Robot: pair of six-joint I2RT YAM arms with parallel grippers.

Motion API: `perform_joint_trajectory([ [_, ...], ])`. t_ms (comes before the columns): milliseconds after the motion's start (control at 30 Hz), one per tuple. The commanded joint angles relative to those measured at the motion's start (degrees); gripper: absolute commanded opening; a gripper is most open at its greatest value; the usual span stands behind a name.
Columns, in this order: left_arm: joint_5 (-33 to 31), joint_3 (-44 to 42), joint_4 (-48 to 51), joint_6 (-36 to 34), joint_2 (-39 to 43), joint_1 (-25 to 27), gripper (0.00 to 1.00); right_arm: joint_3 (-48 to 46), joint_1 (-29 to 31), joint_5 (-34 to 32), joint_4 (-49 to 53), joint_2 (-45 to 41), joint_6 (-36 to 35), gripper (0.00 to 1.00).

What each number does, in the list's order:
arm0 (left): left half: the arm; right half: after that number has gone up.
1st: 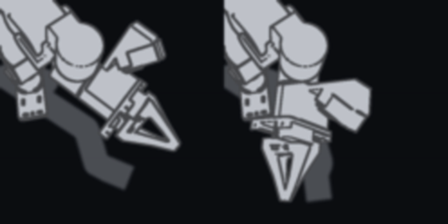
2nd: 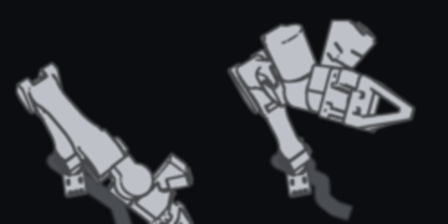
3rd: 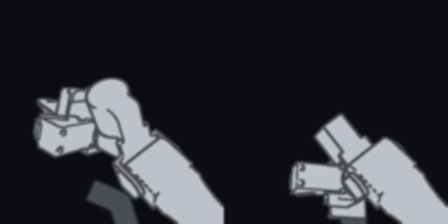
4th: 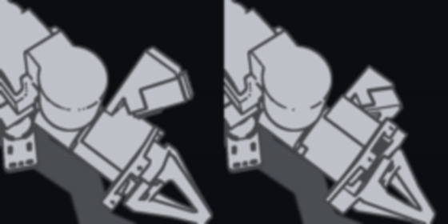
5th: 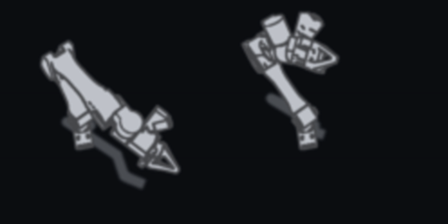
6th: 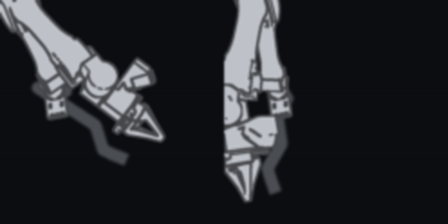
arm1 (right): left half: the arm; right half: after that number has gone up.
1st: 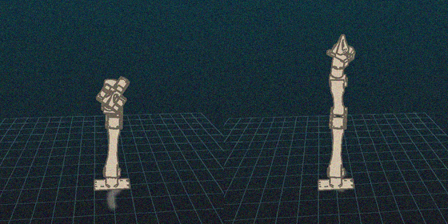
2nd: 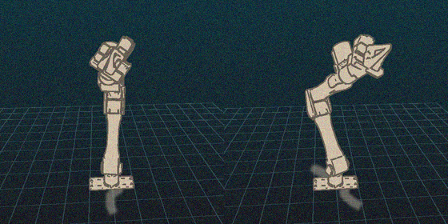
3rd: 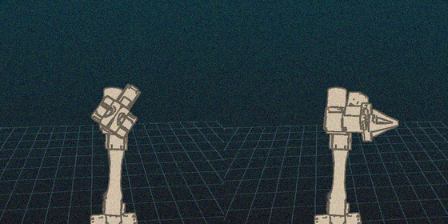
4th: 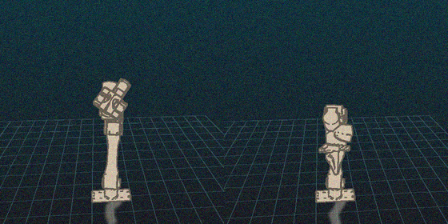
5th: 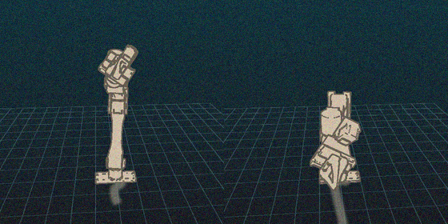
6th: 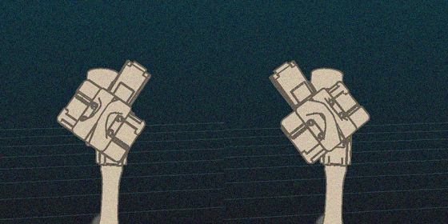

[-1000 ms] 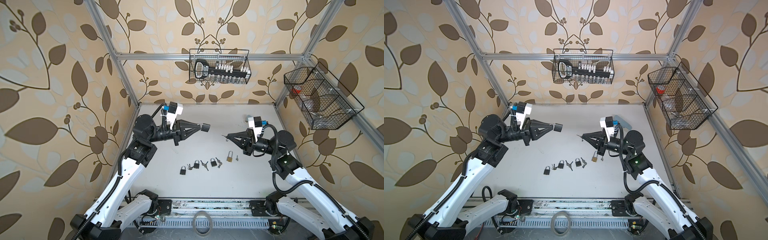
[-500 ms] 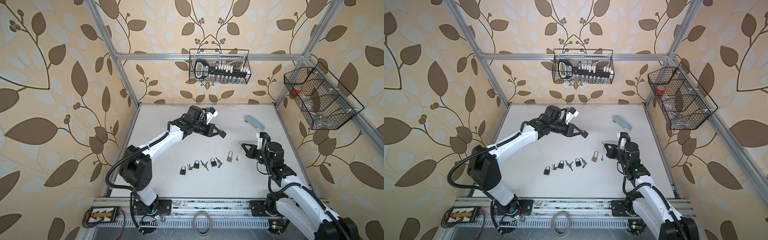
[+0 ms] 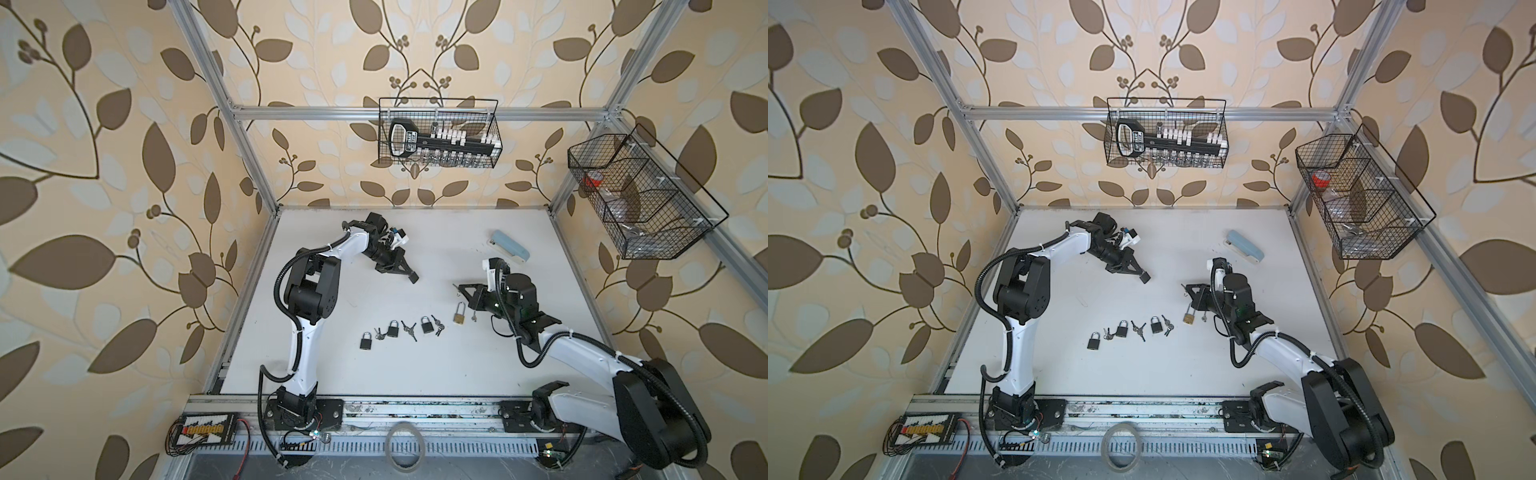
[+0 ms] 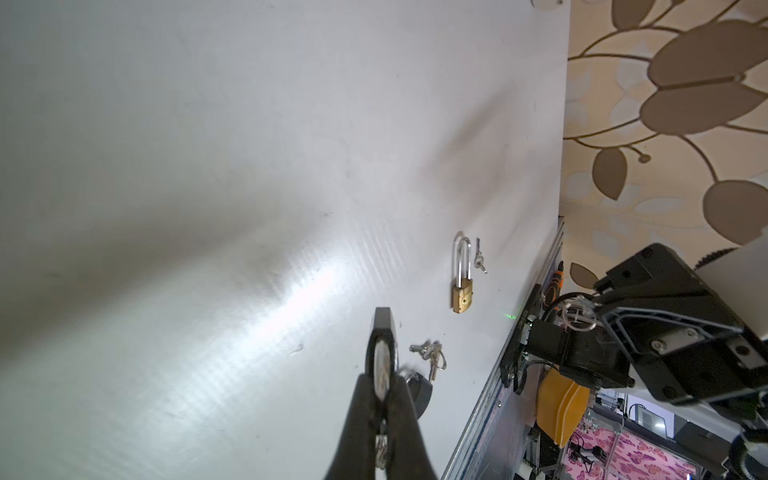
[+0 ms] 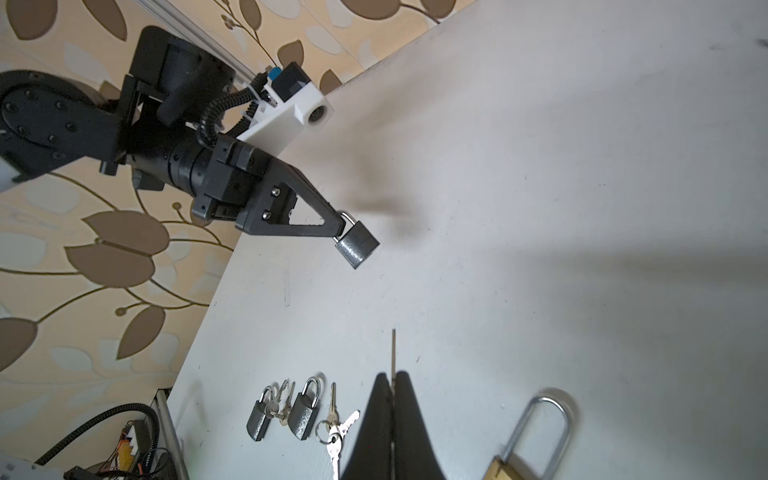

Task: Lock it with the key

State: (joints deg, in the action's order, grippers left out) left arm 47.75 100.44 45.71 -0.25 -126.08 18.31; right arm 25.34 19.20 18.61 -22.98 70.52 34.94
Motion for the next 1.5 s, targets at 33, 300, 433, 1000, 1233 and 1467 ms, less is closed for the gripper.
perform_joint_trajectory([
  [33, 0.54, 2.79, 8.91, -6.58, -0.18, 1.38, 0.00, 2.76, 2.64, -2.28, -7.25, 4.96, 1.46, 0.00],
  [300, 1.99, 5.62, 11.59, -10.19, -4.98, 1.21, 0.00, 4.89, 4.87, -1.35, -10.79, 11.40, 2.39, 0.00],
  [433, 0.95, 5.41, 9.87, -10.18, -5.82, 0.87, 0.07, 5.47, 4.95, -0.43, -11.86, 13.33, 2.76, 0.00],
  [1000, -2.59, 4.32, 4.77, -7.13, -6.45, -0.72, 0.54, 8.01, 5.47, -0.49, -13.51, 20.28, 2.60, 0.00],
  [1233, -10.46, -3.99, -4.89, -2.37, 6.56, -1.69, 0.71, 14.33, 7.30, -0.98, -12.80, 28.60, 1.20, 0.00],
  [1467, -14.76, -27.30, -29.03, 10.04, 28.52, -2.57, 0.77, 20.60, 9.08, -5.87, -9.85, 35.97, -0.39, 0.00],
])
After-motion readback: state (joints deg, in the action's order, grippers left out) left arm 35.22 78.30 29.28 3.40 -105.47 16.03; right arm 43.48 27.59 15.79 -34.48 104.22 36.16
